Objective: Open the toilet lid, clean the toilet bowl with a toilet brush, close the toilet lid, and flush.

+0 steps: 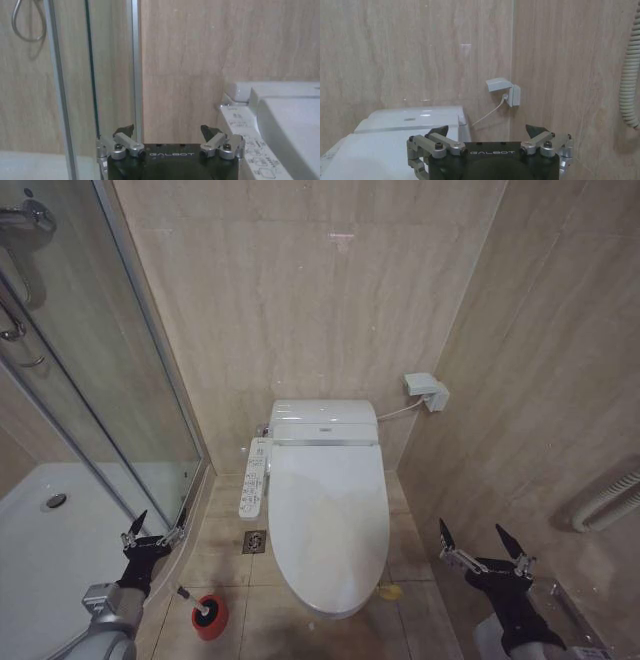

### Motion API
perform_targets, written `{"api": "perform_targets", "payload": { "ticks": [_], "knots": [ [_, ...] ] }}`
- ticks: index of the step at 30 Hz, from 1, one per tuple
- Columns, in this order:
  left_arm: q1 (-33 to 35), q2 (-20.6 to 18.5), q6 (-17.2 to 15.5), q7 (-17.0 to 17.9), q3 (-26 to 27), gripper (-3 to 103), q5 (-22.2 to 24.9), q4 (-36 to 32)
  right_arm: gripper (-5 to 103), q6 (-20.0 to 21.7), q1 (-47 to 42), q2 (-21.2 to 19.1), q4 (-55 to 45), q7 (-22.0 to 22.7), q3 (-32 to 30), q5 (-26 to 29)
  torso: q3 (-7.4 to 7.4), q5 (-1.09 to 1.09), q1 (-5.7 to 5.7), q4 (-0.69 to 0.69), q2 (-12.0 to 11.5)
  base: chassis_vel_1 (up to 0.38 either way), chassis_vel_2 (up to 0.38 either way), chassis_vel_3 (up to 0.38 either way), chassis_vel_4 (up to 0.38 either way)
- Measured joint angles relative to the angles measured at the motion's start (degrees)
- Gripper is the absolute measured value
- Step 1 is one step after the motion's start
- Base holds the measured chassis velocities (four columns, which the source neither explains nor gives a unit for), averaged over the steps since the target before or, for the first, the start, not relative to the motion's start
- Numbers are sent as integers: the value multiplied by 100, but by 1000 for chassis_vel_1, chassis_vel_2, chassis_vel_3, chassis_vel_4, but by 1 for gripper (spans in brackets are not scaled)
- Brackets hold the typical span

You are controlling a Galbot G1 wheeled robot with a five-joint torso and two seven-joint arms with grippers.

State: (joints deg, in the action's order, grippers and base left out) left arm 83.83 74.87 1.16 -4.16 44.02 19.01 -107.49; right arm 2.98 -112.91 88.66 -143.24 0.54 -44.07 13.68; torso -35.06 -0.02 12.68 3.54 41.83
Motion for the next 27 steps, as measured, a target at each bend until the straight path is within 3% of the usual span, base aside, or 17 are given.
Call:
{"api": "perform_targets", "payload": {
  "ticks": [6, 14, 15, 22, 23, 27],
  "knots": [
    [-286, -146, 186, -154, -55, 91, 213, 532, 100, 0, 0, 0, 0, 0, 0, 0, 0, 0, 0, 0, 0, 0, 0, 0, 0],
    [-541, -381, 208, -206, -50, 92, 395, 751, 100, 0, 0, 0, 0, 0, 0, 0, 0, 1, 0, 0, 0, 0, 0, 0, 0],
    [-570, -408, 218, -212, -54, 65, 409, 783, 100, 0, 0, 0, 0, 0, 0, 0, 0, 1, 0, 0, 0, 0, 0, 0, 0],
    [-743, -540, 351, -372, -187, 65, 480, 1024, 100, 0, 0, 0, 0, 0, 0, 0, 0, 2, 0, 0, 0, 0, 0, 0, 0],
    [-776, -550, 376, -421, -238, 38, 484, 1080, 100, 0, 0, 0, 0, 0, 0, 0, 0, 1, 0, -1, 0, 0, 0, 0, 0],
    [-891, -553, 487, -585, -398, 38, 494, 1284, 100, 0, 0, 0, 0, 0, 0, 0, 0, 1, 0, 0, 0, 0, 0, 0, 0]
  ]
}}
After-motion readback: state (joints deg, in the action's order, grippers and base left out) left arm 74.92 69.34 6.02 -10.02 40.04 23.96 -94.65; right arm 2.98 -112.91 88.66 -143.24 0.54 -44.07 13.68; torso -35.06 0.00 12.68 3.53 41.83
